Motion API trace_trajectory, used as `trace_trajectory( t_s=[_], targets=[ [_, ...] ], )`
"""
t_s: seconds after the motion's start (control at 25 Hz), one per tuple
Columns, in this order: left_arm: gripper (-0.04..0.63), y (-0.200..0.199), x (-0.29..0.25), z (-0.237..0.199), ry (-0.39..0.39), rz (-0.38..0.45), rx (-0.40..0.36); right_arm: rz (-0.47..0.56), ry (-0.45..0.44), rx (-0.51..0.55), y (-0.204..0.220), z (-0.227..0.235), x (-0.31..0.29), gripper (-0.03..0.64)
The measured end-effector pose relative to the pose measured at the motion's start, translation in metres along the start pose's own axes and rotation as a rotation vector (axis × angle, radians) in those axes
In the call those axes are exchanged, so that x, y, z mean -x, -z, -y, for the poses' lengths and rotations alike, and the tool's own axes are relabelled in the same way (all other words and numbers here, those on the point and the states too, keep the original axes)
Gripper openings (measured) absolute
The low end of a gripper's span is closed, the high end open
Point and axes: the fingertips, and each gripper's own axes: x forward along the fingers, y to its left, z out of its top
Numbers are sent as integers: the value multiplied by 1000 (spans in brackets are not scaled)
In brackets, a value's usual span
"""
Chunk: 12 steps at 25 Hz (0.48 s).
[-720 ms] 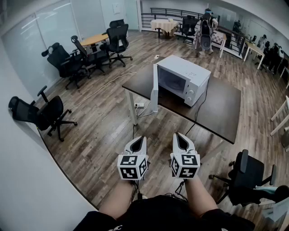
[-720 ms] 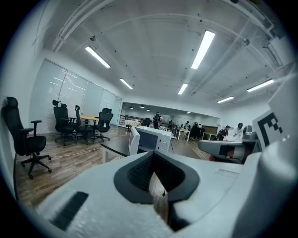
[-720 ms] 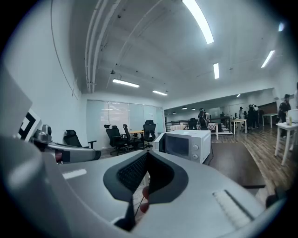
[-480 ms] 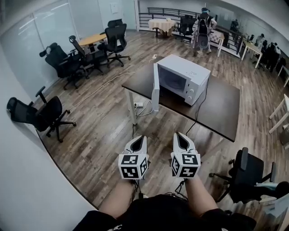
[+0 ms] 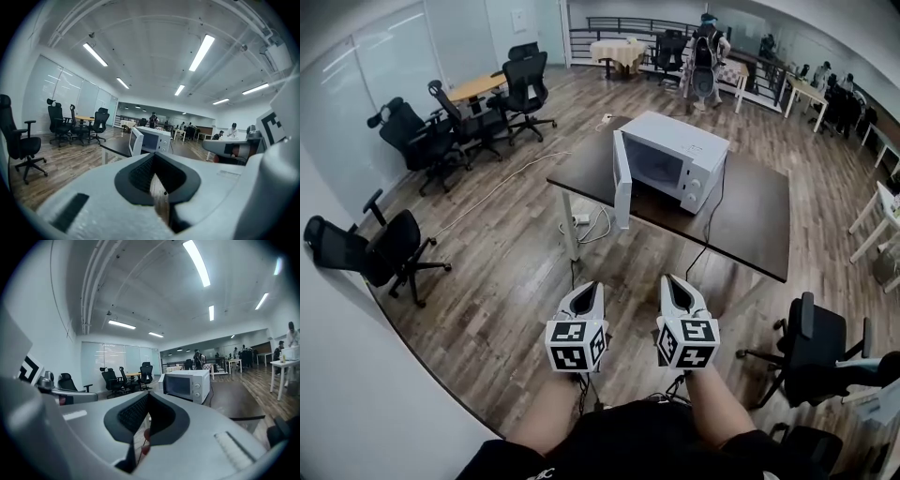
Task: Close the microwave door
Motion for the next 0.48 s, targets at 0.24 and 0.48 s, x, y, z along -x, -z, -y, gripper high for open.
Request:
trace_trajectory(
  t_s=[0.24,0.48],
  targets=[
    [11,4,2,-8,18,-12,-3,-14,21,12,6,-7,2,9],
    [11,3,-18,-9,42,-29,-30,-11,38,2,6,3,-11,9]
  ],
)
